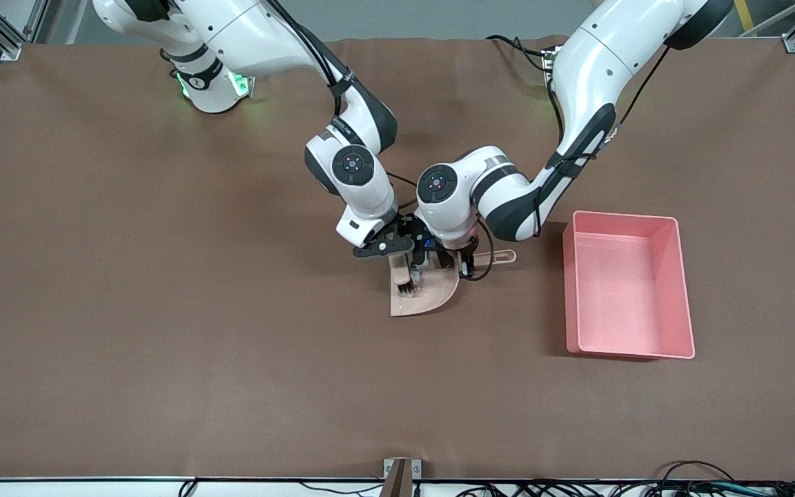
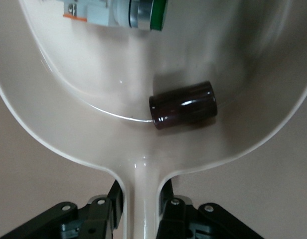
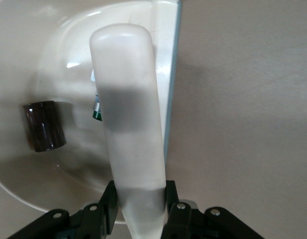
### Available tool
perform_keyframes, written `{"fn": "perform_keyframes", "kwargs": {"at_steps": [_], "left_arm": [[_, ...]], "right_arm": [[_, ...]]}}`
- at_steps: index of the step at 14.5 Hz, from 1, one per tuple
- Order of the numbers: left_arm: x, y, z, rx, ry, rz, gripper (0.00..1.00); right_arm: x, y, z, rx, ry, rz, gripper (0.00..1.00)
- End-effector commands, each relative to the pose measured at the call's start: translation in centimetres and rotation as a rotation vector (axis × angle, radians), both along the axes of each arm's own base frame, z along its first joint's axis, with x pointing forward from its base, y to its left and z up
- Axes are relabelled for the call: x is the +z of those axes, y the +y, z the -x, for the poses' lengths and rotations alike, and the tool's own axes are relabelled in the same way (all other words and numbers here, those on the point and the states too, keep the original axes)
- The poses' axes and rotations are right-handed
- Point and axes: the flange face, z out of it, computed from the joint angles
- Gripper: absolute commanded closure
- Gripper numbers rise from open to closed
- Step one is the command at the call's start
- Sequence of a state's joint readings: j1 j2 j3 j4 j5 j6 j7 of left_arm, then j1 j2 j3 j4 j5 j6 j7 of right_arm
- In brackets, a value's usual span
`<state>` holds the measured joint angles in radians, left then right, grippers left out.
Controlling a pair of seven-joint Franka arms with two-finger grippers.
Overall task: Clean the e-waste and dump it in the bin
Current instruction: 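Sweep the switch and capacitor into the dustpan with the right gripper, then carry the dustpan over the pink bin with the left gripper while the right withdraws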
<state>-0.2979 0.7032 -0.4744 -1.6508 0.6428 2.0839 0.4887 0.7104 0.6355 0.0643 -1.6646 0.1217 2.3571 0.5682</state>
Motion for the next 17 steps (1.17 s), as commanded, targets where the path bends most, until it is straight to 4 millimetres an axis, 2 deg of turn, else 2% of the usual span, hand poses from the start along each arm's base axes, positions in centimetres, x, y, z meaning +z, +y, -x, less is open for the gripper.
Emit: {"fn": "perform_keyframes", "kwargs": {"at_steps": [1,4,7,10,12,13,15,17], "left_arm": [[-0.7,-0.8,-0.9,-0.004,-0.031,0.052,0.9],[-0.7,-0.6,-1.5,-0.004,-0.052,0.1,0.92],[-0.3,-0.4,-2.2,0.003,-0.067,0.132,0.96],[2.6,-0.5,-2.6,-0.008,-0.1,0.147,0.97],[5.3,-0.1,-3.0,-0.021,-0.128,0.149,0.97],[7.2,0.8,-3.6,-0.021,-0.151,0.149,0.97],[10.1,4.0,-5.1,0.001,-0.146,0.176,0.97],[12.3,7.8,-7.0,-0.001,-0.112,0.193,0.97]], "right_arm": [[3.2,-2.4,-3.3,-0.025,0.074,0.024,0.99],[5.7,-5.8,-6.0,-0.064,0.088,0.036,0.99],[8.8,-12.0,-9.6,-0.11,0.079,0.025,0.99],[10.8,-18.9,-11.9,-0.136,0.094,0.037,0.99],[10.1,-23.0,-12.1,-0.164,0.106,0.074,0.99],[9.5,-26.2,-12.2,-0.169,0.11,0.1,0.99],[9.0,-30.6,-12.1,-0.194,0.128,0.118,0.99],[8.2,-35.5,-11.0,-0.267,0.128,0.118,0.99]]}}
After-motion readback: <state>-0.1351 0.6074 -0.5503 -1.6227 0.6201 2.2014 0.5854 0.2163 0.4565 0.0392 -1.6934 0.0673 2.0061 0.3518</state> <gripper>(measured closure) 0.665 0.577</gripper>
